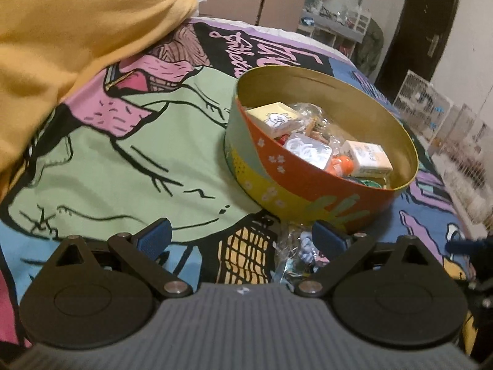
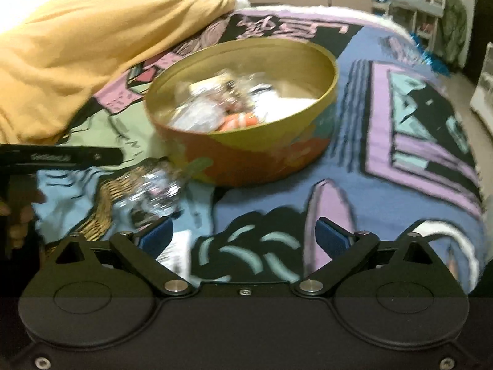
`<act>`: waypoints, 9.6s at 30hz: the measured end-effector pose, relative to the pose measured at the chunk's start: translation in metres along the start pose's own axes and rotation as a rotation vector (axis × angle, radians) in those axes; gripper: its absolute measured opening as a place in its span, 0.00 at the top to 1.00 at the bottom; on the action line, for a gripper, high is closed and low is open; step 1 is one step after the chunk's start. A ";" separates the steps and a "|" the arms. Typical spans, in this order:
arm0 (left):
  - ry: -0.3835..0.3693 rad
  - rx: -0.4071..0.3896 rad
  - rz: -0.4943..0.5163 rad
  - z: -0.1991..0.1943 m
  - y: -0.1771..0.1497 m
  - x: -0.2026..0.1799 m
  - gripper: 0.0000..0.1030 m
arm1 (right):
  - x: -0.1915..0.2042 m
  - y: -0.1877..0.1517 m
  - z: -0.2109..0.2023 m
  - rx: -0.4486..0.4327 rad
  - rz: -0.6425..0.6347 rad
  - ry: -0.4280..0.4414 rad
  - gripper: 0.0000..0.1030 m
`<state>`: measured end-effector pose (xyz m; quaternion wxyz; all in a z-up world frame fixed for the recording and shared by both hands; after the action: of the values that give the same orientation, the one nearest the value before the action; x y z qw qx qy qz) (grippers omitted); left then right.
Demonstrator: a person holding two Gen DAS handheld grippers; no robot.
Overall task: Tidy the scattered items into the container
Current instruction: 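Raise the left gripper from the tin while the right gripper approaches the white tube, then close the right gripper on the white tube with purple cap, then carry the white tube over the tin and open the right gripper, then lower the left gripper onto the clear packet of blue and pink items and close, then carry the blue-and-pink packet over the tin and open the left gripper, then raise the open left gripper away from the tin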
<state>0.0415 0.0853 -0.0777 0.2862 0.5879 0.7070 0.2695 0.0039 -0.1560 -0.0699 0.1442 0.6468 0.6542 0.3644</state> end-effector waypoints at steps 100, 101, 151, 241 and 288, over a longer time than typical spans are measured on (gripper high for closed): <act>-0.241 -0.040 0.073 -0.006 -0.016 -0.030 0.00 | 0.050 0.180 0.007 0.057 -0.145 -0.121 0.71; -0.245 -0.040 0.072 -0.006 -0.016 -0.031 0.00 | 0.051 0.181 0.011 0.063 -0.151 -0.122 0.71; -0.135 0.027 0.193 0.020 -0.031 -0.066 0.00 | -0.065 0.030 -0.016 -0.060 0.094 -0.169 0.06; 0.035 -0.104 0.198 0.013 0.101 -0.092 0.00 | -0.072 0.029 -0.002 -0.055 0.163 -0.130 0.05; 0.029 -0.075 0.152 0.015 -0.014 -0.032 0.00 | -0.068 0.028 0.020 -0.008 0.123 -0.163 0.05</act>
<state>0.0479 0.0527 -0.0953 0.2766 0.6246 0.6539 0.3253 0.0466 -0.2172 -0.0843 0.1768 0.7125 0.5982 0.3213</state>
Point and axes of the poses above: each gripper's, at about its wrist camera, not at the fingertips, and z roughly the way its jaws point, x to its left, y to its top, the point moved 4 cm from there along z, roughly the way its jaws point, and after that the axes turned 11 degrees about y, right-handed, at the moved point
